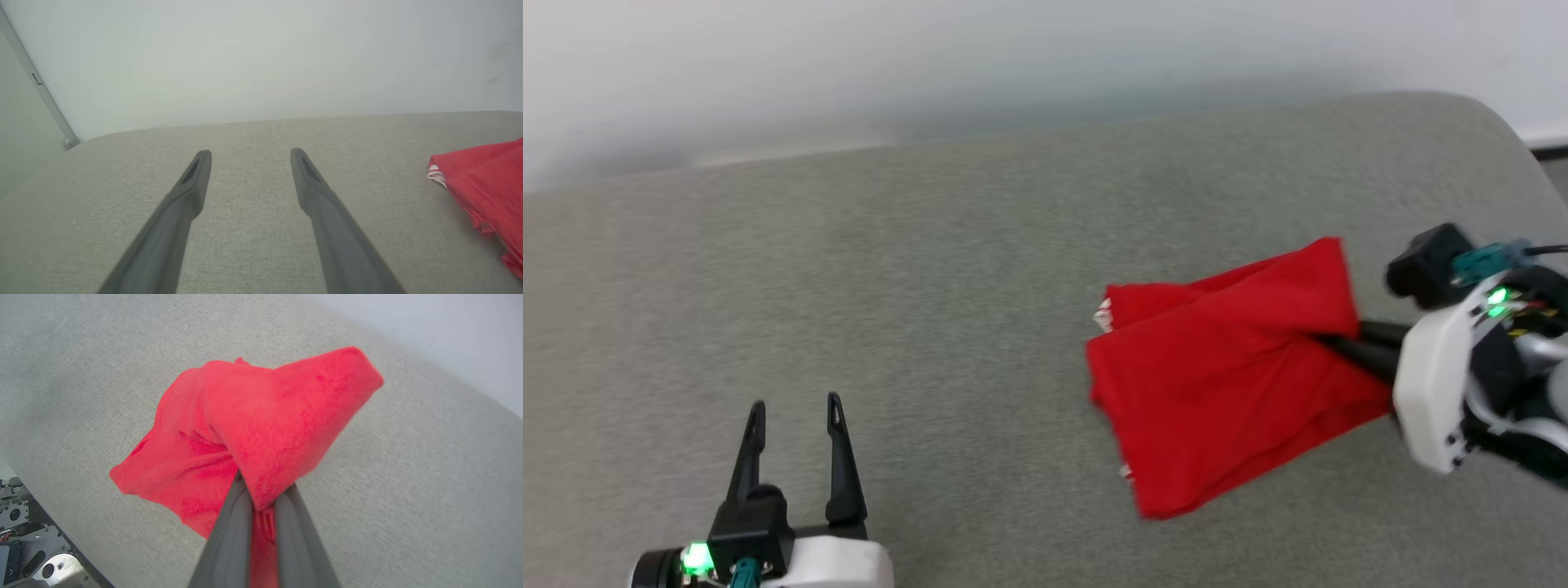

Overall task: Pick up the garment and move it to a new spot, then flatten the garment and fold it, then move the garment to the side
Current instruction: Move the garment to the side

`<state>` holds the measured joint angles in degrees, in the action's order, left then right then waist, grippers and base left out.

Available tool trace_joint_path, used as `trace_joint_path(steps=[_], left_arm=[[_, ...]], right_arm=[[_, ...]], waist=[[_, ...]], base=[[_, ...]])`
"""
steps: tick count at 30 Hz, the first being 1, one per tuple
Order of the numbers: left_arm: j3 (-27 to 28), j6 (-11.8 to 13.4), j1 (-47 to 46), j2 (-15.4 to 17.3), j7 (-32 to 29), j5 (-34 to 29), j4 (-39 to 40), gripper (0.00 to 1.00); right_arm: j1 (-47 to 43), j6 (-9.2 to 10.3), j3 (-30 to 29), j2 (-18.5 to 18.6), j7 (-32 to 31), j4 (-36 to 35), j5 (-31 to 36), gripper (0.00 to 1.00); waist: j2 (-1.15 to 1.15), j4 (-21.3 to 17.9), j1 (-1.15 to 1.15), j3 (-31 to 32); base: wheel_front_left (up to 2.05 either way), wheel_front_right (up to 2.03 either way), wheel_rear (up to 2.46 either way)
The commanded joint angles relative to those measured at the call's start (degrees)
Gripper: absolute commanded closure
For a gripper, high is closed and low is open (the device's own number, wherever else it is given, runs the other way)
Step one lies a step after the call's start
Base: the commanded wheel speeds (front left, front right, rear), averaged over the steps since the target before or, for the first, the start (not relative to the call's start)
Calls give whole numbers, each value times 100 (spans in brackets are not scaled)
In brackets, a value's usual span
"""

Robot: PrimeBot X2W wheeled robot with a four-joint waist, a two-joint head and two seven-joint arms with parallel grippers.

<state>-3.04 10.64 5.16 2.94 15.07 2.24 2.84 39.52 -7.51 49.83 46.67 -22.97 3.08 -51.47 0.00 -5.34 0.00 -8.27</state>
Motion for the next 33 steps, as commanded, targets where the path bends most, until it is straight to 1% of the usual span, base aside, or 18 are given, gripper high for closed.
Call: trace_joint_path(steps=[1, 4, 7, 13, 20, 21, 26, 30, 32, 33], left_arm=[[37, 14, -145, -6, 13, -32, 51, 0], [47, -22, -304, -4, 13, -79, 84, 0], [30, -56, -459, 2, 13, -142, 86, 0], [37, -97, -730, 92, 13, -223, 180, 0], [-56, -91, -994, 164, 13, -304, 306, 0], [-56, -91, -994, 164, 13, -304, 306, 0], [-104, -50, -1120, 221, 13, -300, 376, 0], [-119, 0, -1140, 240, 13, -282, 402, 0], [-122, 21, -1118, 240, 13, -265, 383, 0], [-126, 39, -1095, 236, 13, -249, 364, 0]], right_arm=[[148, 5, -62, 115, 63, 26, 80, 100], [255, 5, -127, 323, 152, 259, 272, 100], [433, 5, -243, 515, 305, 668, 478, 100], [969, 6, -313, 784, 531, 1618, 1103, 100], [1589, 6, -447, 727, 745, 2990, 1536, 100], [1589, 6, -447, 727, 745, 2990, 1536, 100], [1913, 6, -590, 641, 948, 3916, 1821, 100], [2013, 6, -664, 467, 1143, 4494, 1940, 100], [1959, 6, -743, 269, 1166, 4724, 1825, 100], [1953, 6, -778, 193, 1224, 4804, 1770, 77]], waist=[[0, -410, 0, -334], [0, -622, 0, -585], [0, -750, 0, -808], [0, -837, 0, -1282], [0, -739, 0, -1765], [0, -739, 0, -1765], [0, -675, 0, -1969], [0, -673, 0, -2024], [0, -683, 0, -1985], [0, -685, 0, -1947]], base=[[0, 0, 0], [0, 0, 0], [0, 0, 0], [0, 0, 0], [0, 0, 0], [0, 0, 0], [0, 0, 0], [0, 0, 0], [0, 0, 0], [0, 0, 0]])
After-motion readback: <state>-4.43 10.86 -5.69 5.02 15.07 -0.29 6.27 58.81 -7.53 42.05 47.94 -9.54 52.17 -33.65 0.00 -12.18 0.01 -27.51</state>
